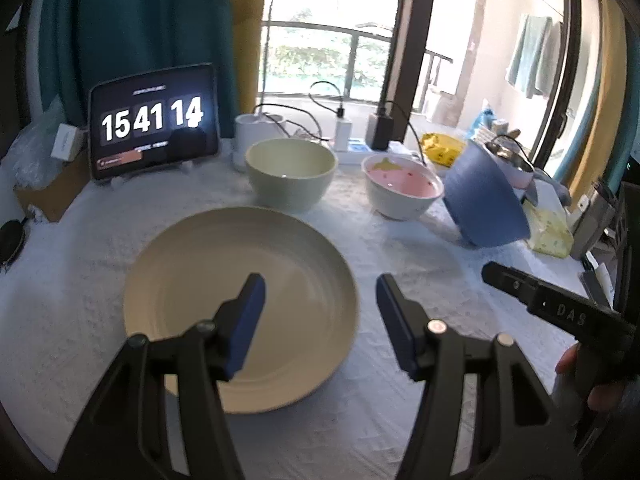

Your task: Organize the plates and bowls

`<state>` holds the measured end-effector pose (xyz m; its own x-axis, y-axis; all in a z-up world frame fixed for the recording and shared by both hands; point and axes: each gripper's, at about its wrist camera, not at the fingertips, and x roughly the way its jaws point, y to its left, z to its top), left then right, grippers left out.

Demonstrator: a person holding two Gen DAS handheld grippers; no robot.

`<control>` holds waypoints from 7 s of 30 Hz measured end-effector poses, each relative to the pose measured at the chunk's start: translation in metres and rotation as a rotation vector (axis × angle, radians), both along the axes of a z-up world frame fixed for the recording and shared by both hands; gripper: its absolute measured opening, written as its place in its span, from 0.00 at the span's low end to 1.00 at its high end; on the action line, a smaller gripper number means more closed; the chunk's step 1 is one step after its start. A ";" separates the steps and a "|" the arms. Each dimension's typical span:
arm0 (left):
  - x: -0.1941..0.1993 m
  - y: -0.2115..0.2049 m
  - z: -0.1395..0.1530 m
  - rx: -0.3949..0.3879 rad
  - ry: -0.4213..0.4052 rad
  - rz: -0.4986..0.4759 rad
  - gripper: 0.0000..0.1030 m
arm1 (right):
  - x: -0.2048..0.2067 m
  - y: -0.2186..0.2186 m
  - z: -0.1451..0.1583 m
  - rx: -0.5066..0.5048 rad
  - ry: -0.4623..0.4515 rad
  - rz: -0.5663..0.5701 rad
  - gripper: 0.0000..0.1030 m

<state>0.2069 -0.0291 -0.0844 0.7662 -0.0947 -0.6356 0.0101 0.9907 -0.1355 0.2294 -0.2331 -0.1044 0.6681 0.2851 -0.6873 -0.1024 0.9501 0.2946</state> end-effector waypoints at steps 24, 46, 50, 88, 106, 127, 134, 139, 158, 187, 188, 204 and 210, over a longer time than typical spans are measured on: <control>0.021 -0.081 0.015 0.058 -0.017 -0.138 0.58 | -0.002 -0.085 0.005 0.047 -0.030 -0.106 0.46; 0.062 -0.140 0.039 0.083 -0.087 -0.224 0.58 | 0.028 -0.138 0.015 0.054 -0.054 -0.166 0.46; 0.074 -0.147 0.043 0.082 -0.100 -0.240 0.58 | 0.038 -0.141 0.015 0.054 -0.053 -0.161 0.46; 0.140 -0.189 -0.005 0.173 -0.039 -0.294 0.37 | 0.088 -0.145 -0.040 0.067 0.067 -0.153 0.20; 0.112 -0.169 0.006 0.144 -0.032 -0.281 0.33 | 0.048 -0.128 -0.011 0.033 -0.005 -0.161 0.17; 0.061 -0.136 0.007 0.087 -0.010 -0.289 0.33 | 0.012 -0.109 0.013 0.005 -0.042 -0.167 0.17; 0.045 -0.125 0.000 0.079 0.005 -0.284 0.33 | -0.002 -0.096 0.012 -0.009 -0.042 -0.163 0.17; 0.036 -0.116 -0.004 0.070 0.016 -0.289 0.33 | -0.013 -0.087 0.012 -0.014 -0.042 -0.164 0.17; 0.018 -0.089 -0.018 0.027 0.097 -0.304 0.34 | -0.034 -0.060 0.015 -0.047 -0.012 -0.157 0.18; 0.028 -0.055 -0.003 0.017 0.075 -0.243 0.39 | -0.021 -0.056 0.032 -0.069 -0.020 -0.187 0.27; 0.028 -0.054 -0.001 0.016 0.070 -0.240 0.40 | -0.021 -0.056 0.034 -0.070 -0.024 -0.186 0.27; 0.046 -0.049 0.039 0.043 -0.028 -0.211 0.43 | -0.004 -0.055 0.067 -0.095 -0.098 -0.151 0.29; 0.059 -0.047 0.054 0.043 -0.057 -0.202 0.43 | 0.010 -0.059 0.077 -0.094 -0.126 -0.139 0.29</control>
